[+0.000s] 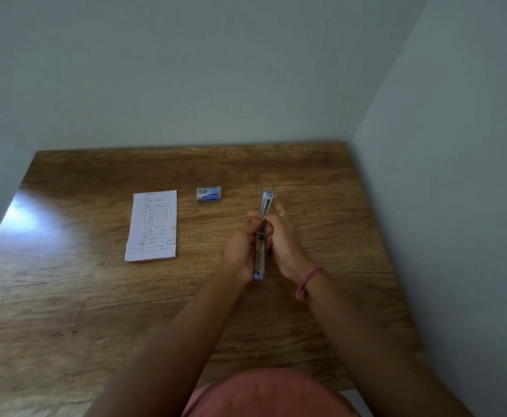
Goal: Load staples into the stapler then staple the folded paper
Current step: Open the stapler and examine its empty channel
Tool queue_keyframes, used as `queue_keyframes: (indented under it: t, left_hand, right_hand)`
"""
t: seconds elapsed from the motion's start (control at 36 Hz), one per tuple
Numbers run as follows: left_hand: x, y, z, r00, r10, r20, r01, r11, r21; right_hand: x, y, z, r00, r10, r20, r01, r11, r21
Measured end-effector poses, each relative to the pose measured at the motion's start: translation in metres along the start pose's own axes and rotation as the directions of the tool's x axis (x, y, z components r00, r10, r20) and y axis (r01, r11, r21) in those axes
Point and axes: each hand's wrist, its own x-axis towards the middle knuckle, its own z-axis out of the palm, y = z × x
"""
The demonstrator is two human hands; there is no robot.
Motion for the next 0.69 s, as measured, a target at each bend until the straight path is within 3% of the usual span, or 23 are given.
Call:
queue_keyframes:
  t: [0.11, 0.28, 0.42, 0.69]
  left_hand:
    - [0.0, 0.0, 0.0, 1.0, -0.007, -0.006, 0.007, 1.0, 0.003]
    - [-0.001, -0.001, 0.0, 1.0, 0.002, -0.01, -0.002, 1.0, 0.017]
    - [-0.001, 0.001, 0.002, 0.999, -0.012, -0.037, 0.013, 1.0, 0.024]
    - [0.003, -0.001, 0.003, 0.998, 0.028, -0.048, -0.031, 0.997, -0.065]
  right_hand:
    - [0.001, 0.003, -0.001, 0.999, -0.029, -0.041, 0.033, 0.996, 0.085]
    - [0.0, 0.005, 0.001, 0.999, -0.032, -0.036, 0.034, 0.998, 0.052]
    - [-0.001, 0.012, -0.002, 0.985, -0.107, -0.132, 0.106, 0.994, -0.015]
    - [-0.004, 0.014, -0.016, 0.981, -0.176, -0.077, 0.176, 0.984, -0.003]
